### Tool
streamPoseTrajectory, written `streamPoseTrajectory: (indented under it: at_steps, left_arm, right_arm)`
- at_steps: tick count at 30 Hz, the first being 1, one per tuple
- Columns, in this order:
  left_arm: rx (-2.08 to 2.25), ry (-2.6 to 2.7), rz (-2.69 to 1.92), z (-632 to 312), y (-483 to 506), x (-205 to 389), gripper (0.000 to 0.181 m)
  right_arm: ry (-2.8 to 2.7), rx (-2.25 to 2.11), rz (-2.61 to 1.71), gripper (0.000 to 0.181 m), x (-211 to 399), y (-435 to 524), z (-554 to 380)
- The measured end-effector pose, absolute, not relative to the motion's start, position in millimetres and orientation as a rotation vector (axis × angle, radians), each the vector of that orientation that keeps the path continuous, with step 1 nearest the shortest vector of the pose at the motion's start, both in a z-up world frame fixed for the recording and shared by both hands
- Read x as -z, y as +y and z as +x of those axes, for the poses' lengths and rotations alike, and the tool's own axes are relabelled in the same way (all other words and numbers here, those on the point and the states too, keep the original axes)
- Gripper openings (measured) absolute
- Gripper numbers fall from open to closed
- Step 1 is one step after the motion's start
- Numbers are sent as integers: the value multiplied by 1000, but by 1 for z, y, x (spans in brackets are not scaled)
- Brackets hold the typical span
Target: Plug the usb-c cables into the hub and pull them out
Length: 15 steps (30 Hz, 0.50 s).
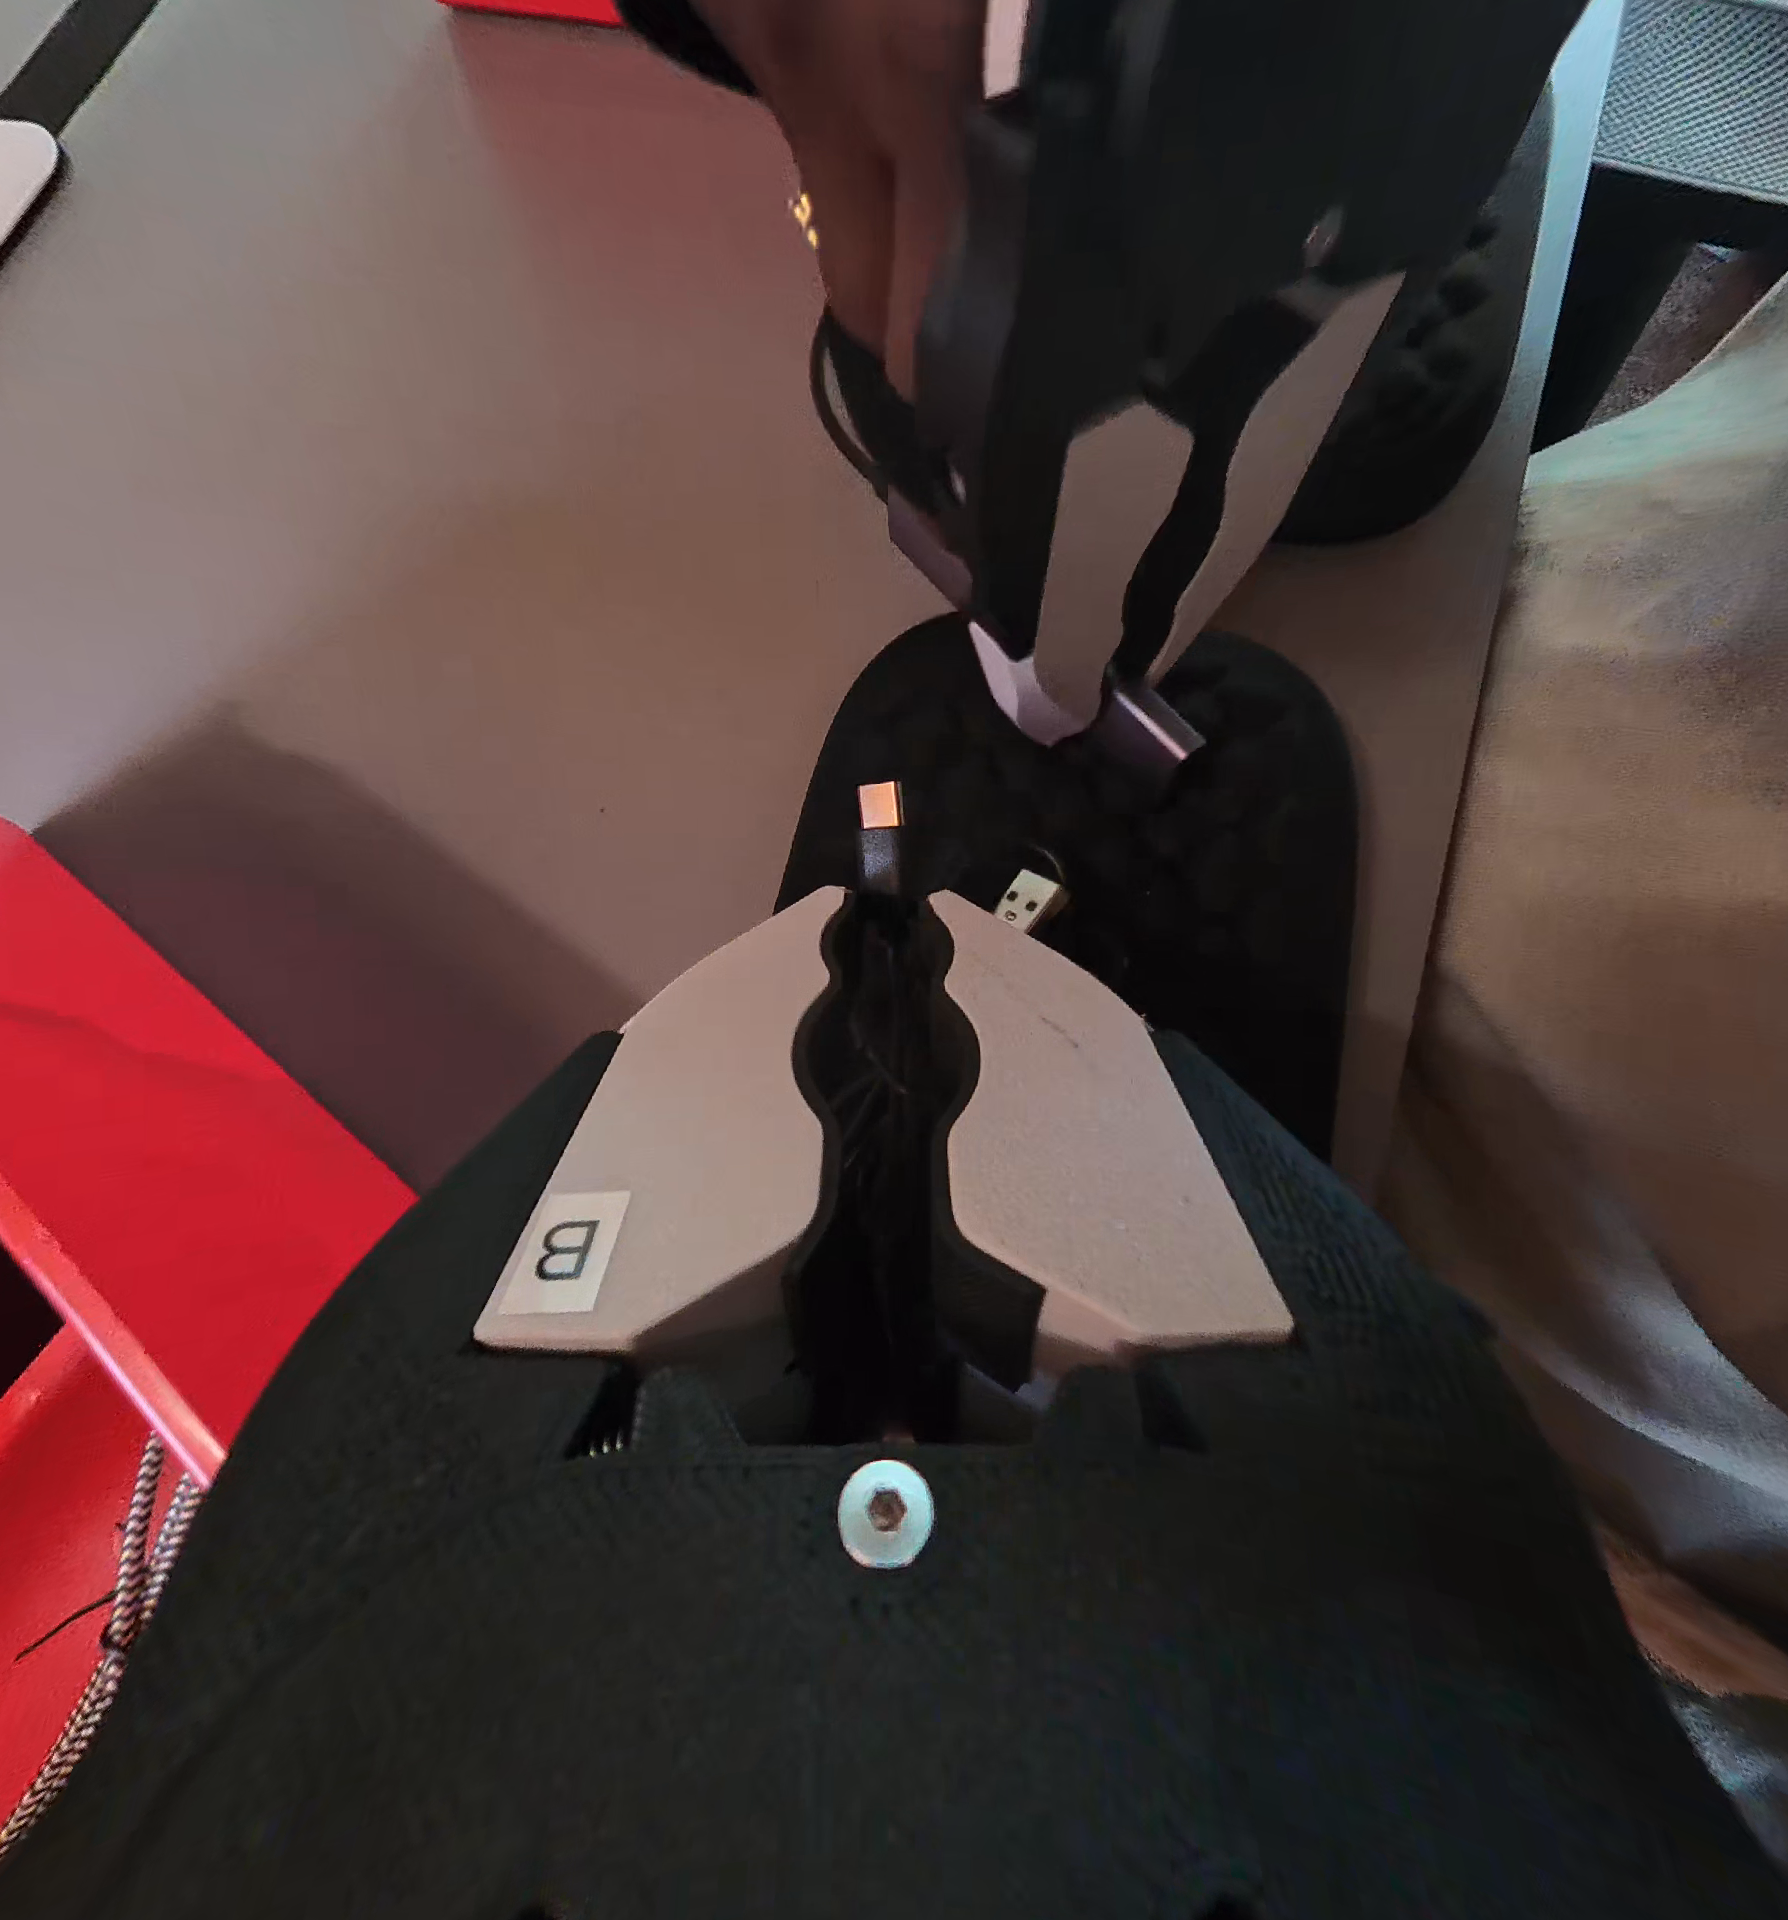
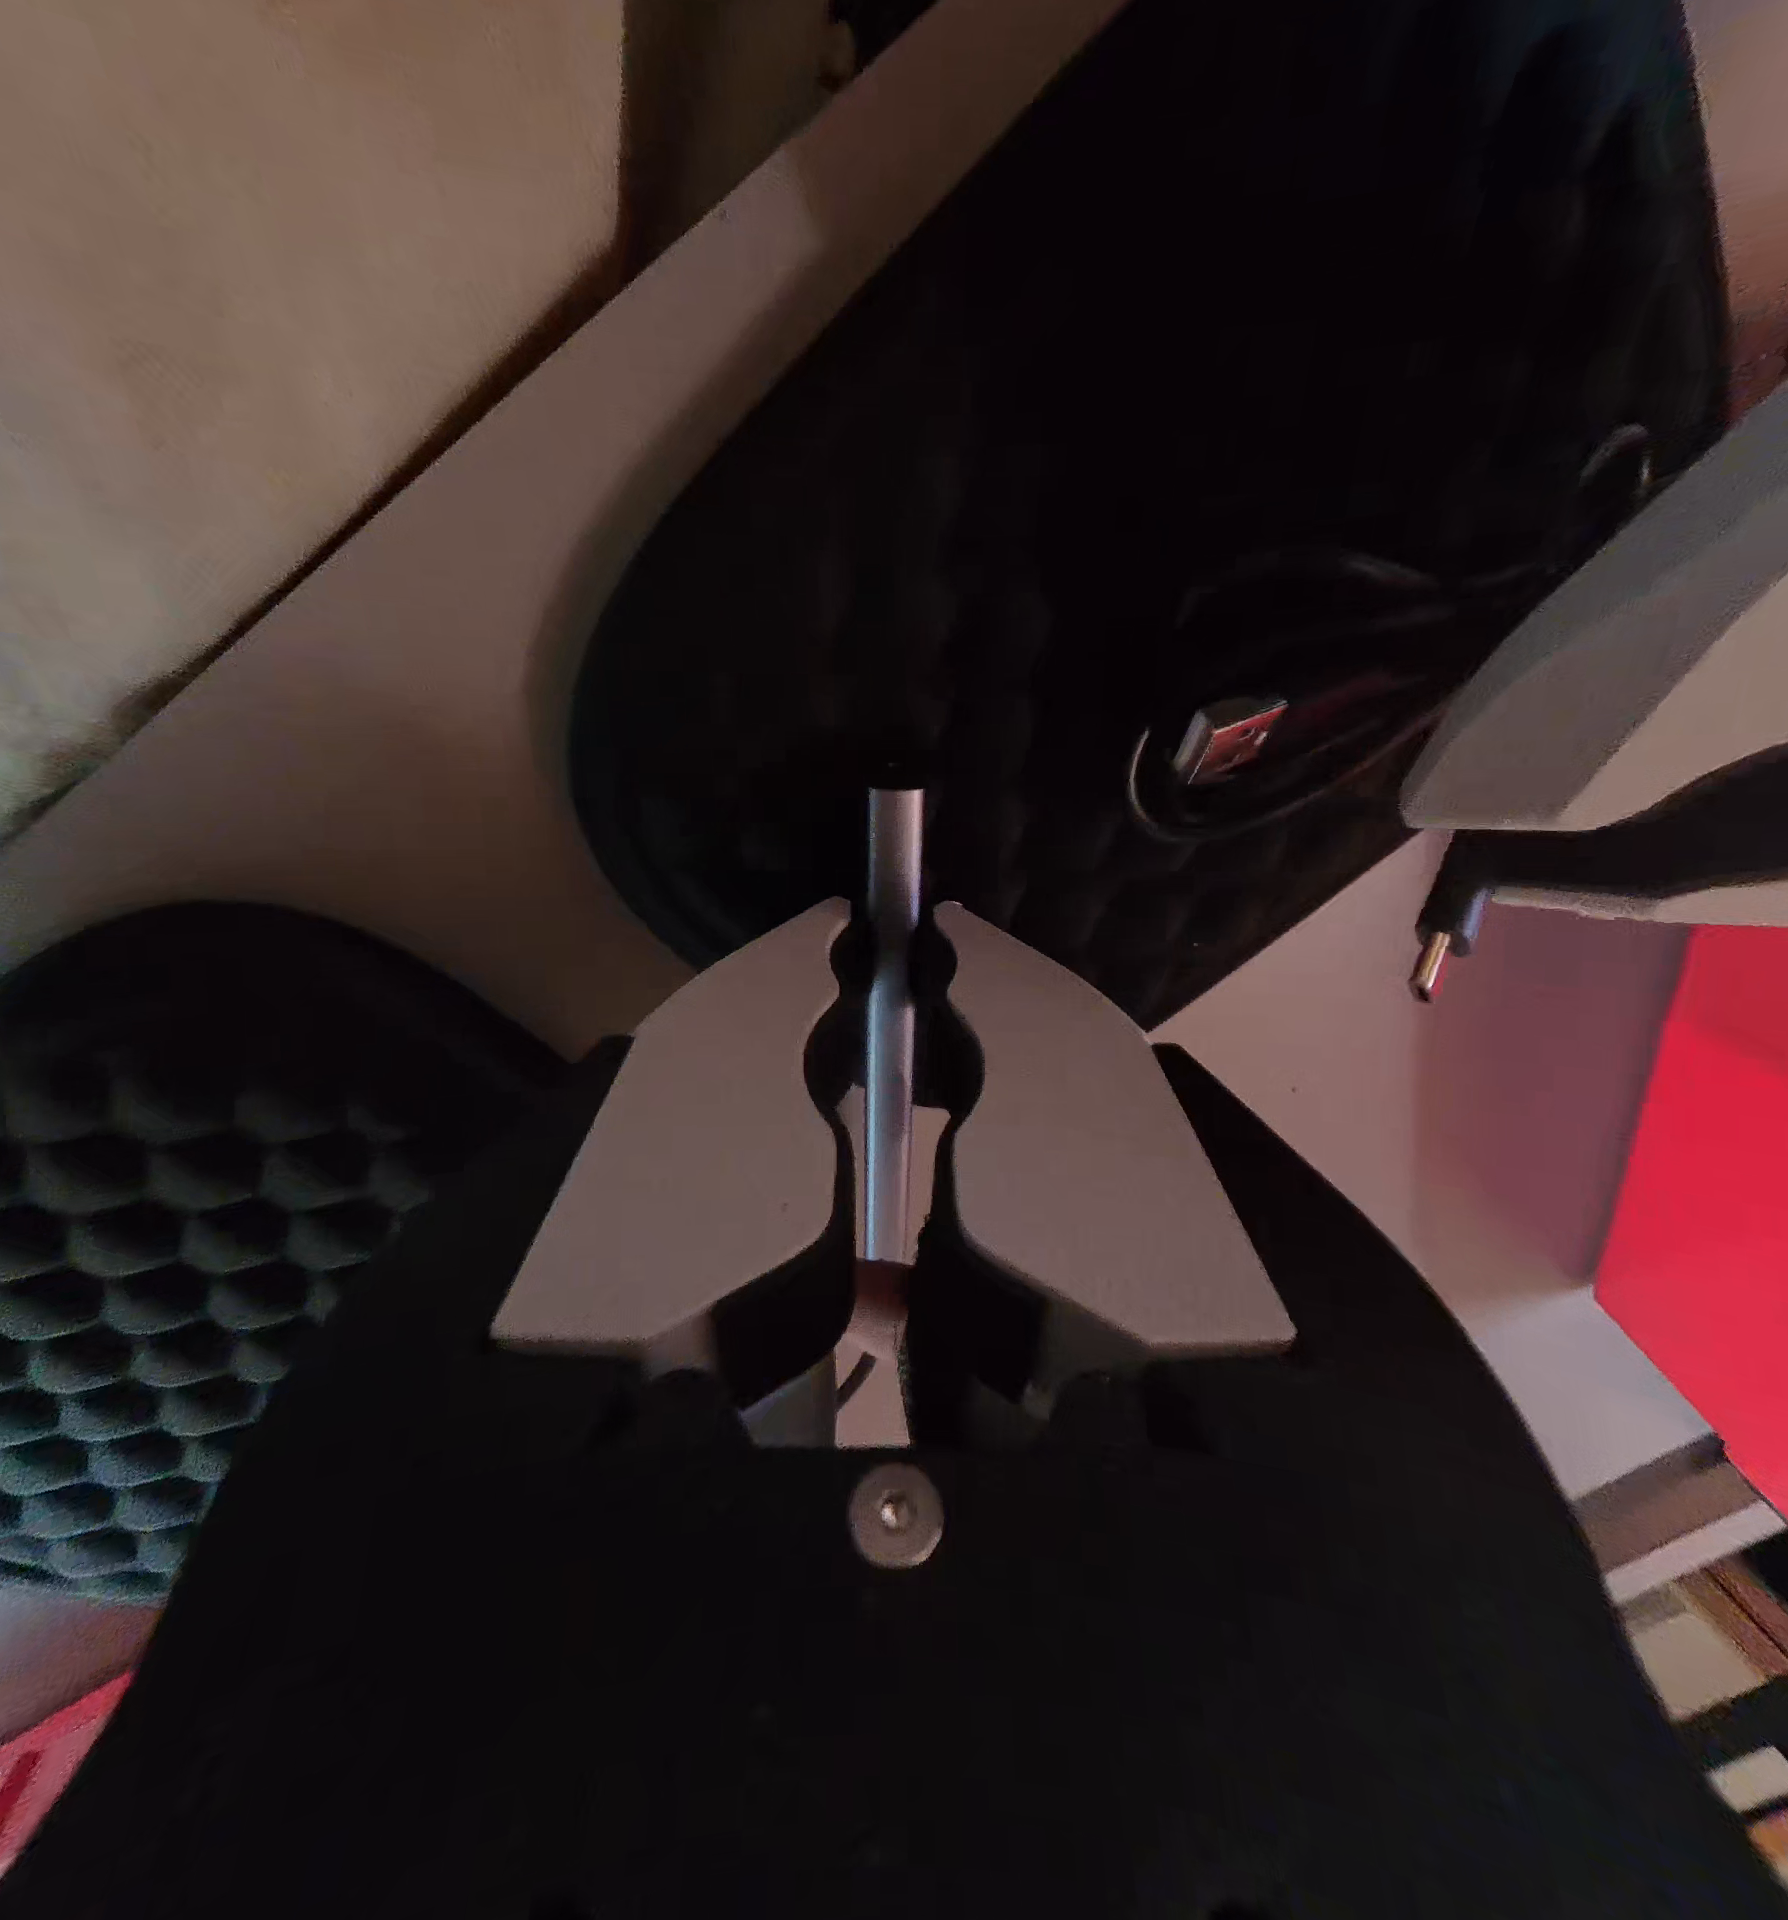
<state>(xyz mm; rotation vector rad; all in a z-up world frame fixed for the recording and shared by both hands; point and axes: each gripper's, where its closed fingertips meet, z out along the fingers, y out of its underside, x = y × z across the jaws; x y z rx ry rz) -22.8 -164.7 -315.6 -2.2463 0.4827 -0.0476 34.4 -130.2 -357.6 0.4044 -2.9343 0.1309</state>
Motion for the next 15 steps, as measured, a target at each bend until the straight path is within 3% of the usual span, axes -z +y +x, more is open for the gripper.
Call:
streamPoseTrajectory:
  at_steps: [7, 11, 15]
  left_arm:
    - [52, 514, -2216, -18, -163, 315, 9]
    - [-20, 587, -2195, -11, -161, 313, 9]
    - [-76, 747, -2122, 14, -150, 302, 9]
  right_arm:
    - [-2697, -352, 349, 8, 348, -131, 32]
    - [-2330, -739, 148, 8, 295, -136, 32]
    - [-1959, -684, 235, 9, 254, -128, 44]
